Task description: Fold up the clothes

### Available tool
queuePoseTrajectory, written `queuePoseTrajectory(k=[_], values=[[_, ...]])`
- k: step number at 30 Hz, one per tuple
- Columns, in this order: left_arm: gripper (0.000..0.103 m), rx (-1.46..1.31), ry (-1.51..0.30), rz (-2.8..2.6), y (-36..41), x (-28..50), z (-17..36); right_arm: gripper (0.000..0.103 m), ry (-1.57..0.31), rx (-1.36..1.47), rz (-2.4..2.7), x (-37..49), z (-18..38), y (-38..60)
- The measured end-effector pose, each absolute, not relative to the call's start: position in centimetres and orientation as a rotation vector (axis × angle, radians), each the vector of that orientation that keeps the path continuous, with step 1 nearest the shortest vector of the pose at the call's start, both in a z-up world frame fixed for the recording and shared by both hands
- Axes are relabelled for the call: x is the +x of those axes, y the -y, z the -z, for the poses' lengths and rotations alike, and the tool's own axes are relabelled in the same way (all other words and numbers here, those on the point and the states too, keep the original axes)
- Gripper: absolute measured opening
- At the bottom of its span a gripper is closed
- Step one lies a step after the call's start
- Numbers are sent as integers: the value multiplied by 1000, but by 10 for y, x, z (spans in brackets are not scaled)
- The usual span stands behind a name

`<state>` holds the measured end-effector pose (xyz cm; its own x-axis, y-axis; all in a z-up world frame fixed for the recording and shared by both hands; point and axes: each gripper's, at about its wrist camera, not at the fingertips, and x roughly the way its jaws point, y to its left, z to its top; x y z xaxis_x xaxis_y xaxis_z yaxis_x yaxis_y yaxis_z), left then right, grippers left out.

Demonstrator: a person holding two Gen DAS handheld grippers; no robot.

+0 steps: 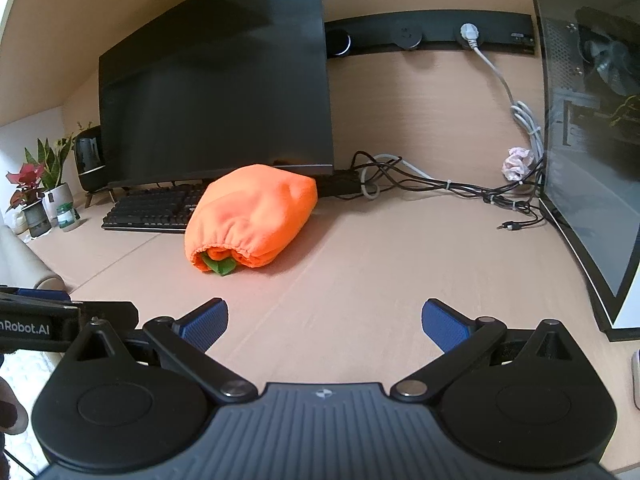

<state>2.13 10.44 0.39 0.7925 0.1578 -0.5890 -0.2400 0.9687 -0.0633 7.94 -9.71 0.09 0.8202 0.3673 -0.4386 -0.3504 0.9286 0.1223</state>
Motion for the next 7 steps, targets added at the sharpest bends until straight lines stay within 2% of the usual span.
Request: queuePoseTrajectory(k=[7], values=[[103,-124,-626,-198,-97,22,-2,103,-485,50,-365,80,2,107]])
